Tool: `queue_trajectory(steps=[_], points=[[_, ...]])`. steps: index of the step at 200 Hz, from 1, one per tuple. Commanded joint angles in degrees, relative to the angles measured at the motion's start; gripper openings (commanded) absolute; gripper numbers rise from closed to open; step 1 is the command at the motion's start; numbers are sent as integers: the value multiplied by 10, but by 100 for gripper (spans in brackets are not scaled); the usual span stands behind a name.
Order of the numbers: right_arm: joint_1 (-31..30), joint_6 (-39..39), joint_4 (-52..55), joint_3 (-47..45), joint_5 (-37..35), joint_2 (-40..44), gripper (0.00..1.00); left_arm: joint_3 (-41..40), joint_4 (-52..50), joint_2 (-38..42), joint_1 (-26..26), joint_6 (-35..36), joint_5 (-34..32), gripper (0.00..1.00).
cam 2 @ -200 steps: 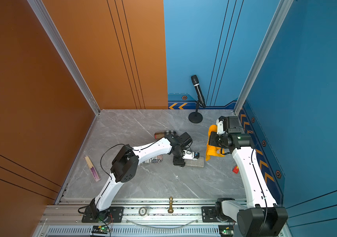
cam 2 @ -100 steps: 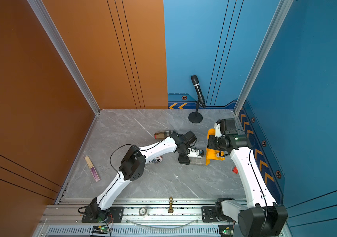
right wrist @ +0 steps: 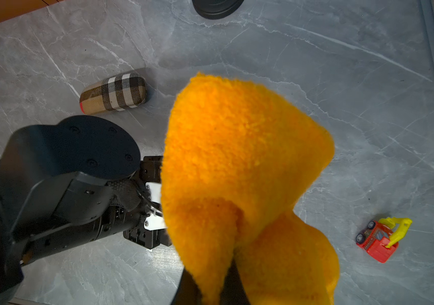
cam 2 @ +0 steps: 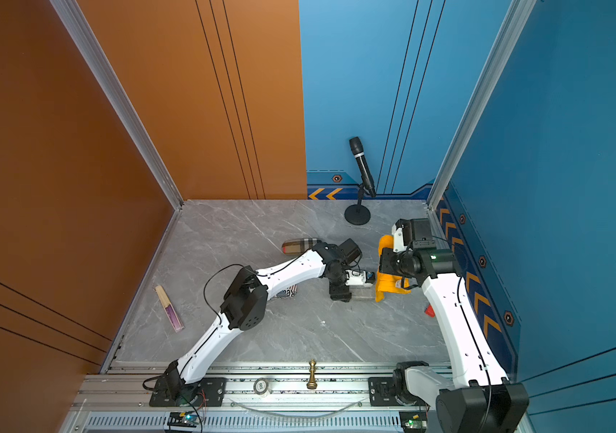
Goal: Wipe the eyeglass case
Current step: Place the eyeglass case at the center of the board, then pick up the eyeglass case from the center of the board.
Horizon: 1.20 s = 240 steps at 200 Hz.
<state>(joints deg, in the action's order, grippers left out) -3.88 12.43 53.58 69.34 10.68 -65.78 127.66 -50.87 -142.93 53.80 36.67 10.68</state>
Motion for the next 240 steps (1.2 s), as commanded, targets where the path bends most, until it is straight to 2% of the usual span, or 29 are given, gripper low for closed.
queue_trajectory(steps=[1,49,77,108,137,176,203,240], points=[[-3,-10,5,-5,9,21,0,17,-5,6,5,-2,13,99],[-3,-11,12,-6,4,42,0,-1,14,23,4,-7,19,98],[-3,-9,15,3,17,44,0,-74,92,74,-3,-26,32,99],[-11,-9,15,16,23,37,0,-184,173,172,-30,-47,71,99],[-40,-5,14,30,7,23,0,-285,182,265,-71,-40,95,100],[-92,17,-24,40,-2,-9,0,-442,193,398,-130,7,55,99],[-146,21,-36,74,-13,-61,0,-537,183,477,-196,46,33,97],[-204,16,-51,129,-25,-138,0,-579,122,506,-272,85,50,97]])
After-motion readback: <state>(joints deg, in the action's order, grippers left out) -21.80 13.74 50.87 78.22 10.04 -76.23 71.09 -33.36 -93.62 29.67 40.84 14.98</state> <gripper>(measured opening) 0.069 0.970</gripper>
